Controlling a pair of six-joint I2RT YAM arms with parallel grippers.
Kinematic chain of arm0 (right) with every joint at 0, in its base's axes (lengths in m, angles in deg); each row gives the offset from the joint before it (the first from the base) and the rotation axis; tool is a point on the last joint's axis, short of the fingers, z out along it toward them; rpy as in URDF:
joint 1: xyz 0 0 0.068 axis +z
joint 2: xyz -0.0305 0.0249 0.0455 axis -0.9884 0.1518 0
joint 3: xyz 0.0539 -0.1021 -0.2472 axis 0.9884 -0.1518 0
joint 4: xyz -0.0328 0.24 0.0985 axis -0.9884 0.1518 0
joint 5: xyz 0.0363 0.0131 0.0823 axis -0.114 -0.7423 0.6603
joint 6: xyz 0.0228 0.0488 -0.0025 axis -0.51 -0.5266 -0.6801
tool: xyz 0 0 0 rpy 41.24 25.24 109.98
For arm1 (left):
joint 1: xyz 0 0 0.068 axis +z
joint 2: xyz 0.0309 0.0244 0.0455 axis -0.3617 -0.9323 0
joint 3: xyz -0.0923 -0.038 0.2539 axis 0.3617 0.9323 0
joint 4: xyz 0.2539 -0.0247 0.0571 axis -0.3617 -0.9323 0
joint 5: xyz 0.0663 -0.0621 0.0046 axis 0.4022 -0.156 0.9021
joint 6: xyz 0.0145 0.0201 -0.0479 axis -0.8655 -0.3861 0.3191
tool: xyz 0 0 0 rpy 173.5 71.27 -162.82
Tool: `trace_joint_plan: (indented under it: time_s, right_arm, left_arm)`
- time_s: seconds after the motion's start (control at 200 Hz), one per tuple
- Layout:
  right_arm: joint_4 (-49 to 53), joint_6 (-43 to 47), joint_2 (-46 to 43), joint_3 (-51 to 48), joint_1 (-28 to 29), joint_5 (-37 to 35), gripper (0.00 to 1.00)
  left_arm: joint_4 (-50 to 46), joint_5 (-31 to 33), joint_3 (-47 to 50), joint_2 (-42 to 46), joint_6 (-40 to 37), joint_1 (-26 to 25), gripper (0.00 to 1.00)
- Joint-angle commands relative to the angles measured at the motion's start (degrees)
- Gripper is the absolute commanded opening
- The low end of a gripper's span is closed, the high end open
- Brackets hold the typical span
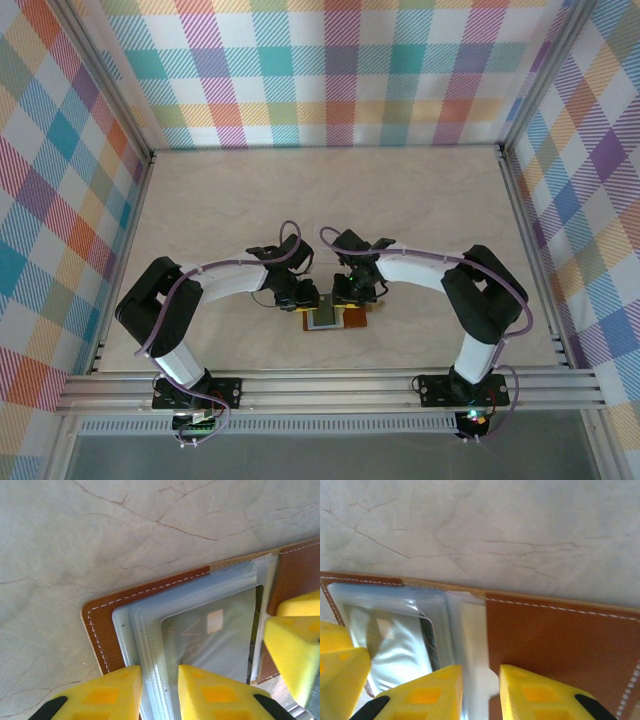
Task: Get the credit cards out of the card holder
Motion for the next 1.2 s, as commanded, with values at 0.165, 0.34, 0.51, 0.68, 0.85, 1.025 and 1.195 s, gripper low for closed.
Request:
trace_joint_plan:
  time_s: [0.165,0.34,0.51,0.68,0.85,1.025,1.195]
  right_arm:
    - [-0.4,-0.14,-2.24,0.77,0.12,4.09,0.36]
    - [-1.34,-1.2,0.05,0.61,0.2,4.58,0.4]
    - [1.17,-1.05,3.03,1.75,0.7,1.64,0.41]
    - [2.93,-1.65,4.23,1.96,1.91,-1.53,0.41]
    - [5.28,-2.21,4.88,2.66,3.15,-4.11,0.44]
    - [7.64,-2.42,6.14,3.56,4.07,-7.82,0.41]
    - [8.3,-2.51,5.47,3.27,4.06,-9.08,0.34]
  left_arm:
    - [-2.66,1.89,0.83,-0.84,-0.41,0.1,0.21]
    - [-2.52,1.82,0.77,-0.68,-0.75,0.09,0.21]
    - [-2.52,1.15,0.88,-0.99,-0.93,0.09,0.21]
    - [-2.22,1.27,1.56,-0.67,-0.68,0.08,0.22]
    - [-1.61,0.87,1.91,-0.84,-0.5,0.08,0.22]
    - [-2.23,1.12,1.92,-0.42,-0.9,0.08,0.24]
    - [-2.32,1.78,2.07,-0.14,-1.04,0.09,0.25]
